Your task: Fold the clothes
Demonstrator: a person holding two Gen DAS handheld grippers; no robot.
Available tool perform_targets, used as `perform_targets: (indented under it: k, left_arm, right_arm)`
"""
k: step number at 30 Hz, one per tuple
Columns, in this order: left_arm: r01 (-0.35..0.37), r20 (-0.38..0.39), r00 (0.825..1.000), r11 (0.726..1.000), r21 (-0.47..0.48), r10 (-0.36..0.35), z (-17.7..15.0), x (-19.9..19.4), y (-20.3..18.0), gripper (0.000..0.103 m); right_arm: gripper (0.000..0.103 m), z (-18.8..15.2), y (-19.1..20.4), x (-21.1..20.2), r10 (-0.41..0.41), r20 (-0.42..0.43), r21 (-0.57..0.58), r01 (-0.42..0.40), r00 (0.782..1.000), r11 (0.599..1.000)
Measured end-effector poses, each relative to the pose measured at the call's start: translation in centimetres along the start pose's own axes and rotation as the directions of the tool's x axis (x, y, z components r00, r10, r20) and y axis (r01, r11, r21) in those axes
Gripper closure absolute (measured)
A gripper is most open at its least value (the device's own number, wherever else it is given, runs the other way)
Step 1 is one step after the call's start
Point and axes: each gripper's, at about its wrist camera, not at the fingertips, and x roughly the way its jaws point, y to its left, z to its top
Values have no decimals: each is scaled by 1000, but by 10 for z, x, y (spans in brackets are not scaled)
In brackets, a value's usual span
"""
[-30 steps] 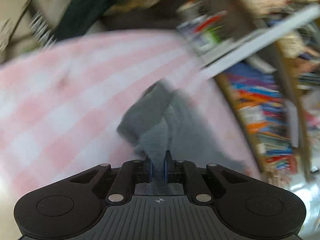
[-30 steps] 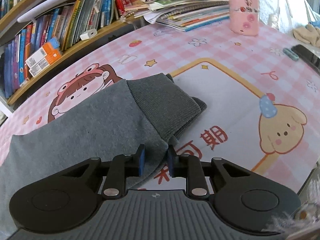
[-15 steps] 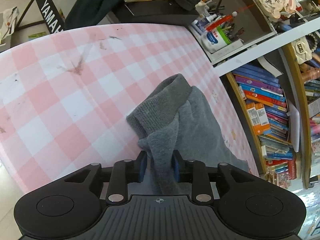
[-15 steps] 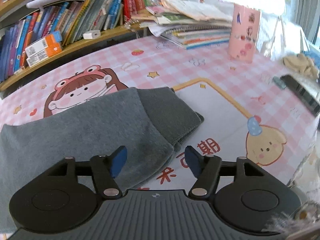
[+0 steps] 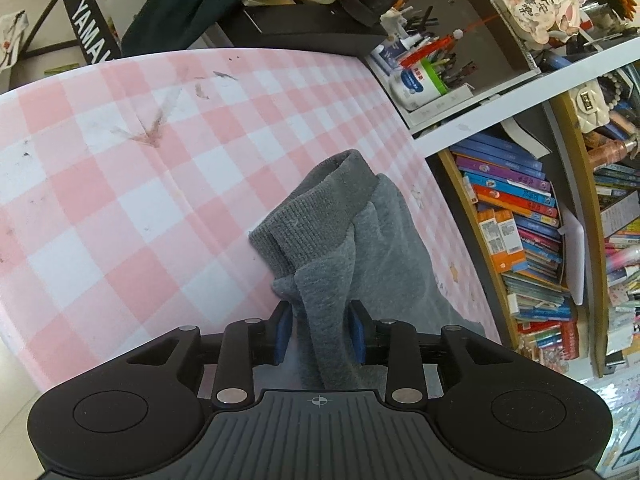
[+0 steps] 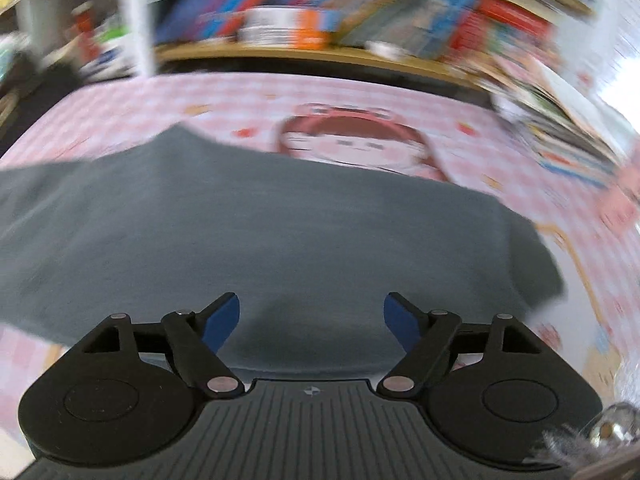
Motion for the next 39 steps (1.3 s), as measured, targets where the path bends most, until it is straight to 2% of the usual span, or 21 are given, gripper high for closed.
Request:
perform_targets:
  k: [5, 12, 17, 20, 22, 24, 27, 29, 32, 34, 36, 39]
  left_arm:
    - [7, 5, 1000, 1000, 6, -7, -1, -1, 1, 72]
    - [22, 5, 1000, 1000, -7, -22, -1, -1, 4, 72]
    - [35, 8, 999, 998, -52, -35, 0, 2, 7, 72]
    - [55, 14, 998, 989, -138, -54, 1, 5, 13, 72]
    - [83, 20, 997, 974, -212, -80, 1, 8, 20, 72]
    - [98, 24, 995, 965, -242, -95, 1, 10, 23, 72]
    - [97, 27, 995, 973, -208, -93, 1, 15, 19, 73]
    - [95, 31, 995, 977, -191, -91, 1, 18, 15, 78]
    - [85, 34, 996, 976, -200, -80, 1, 21, 13, 79]
    - [82, 32, 997, 975, -207, -77, 1, 23, 14, 88]
    - [85, 38, 996, 976, -202, -79, 0, 23, 16, 90]
    - [101, 63, 994, 986, -131, -93, -1, 16, 4, 93]
  right_arm:
    - [22, 16, 41, 9, 78, 3, -129, -77, 997, 989]
    - [22, 35, 91, 20, 154, -10, -248, -151, 988, 957]
    - [22, 39, 128, 23, 194, 1, -329, -183, 981, 926]
    - [24, 26, 145, 27, 186, -40, -372, -187, 982, 909]
    - [24, 18, 148, 25, 160, -31, -386, -159, 987, 909]
    - [24, 16, 146, 22, 158, -41, -386, -162, 987, 908]
    - [24, 11, 145, 20, 151, -53, -384, -160, 987, 909]
    - [24, 8, 144, 20, 149, -51, -374, -157, 987, 914]
    - [24, 7, 143, 21, 149, -50, -358, -157, 988, 920]
    - [24, 7, 143, 21, 149, -44, -349, -155, 988, 924]
    - [24, 6, 143, 21, 151, -41, -343, -156, 988, 926]
    - [24, 6, 141, 21, 161, -44, -330, -167, 986, 929]
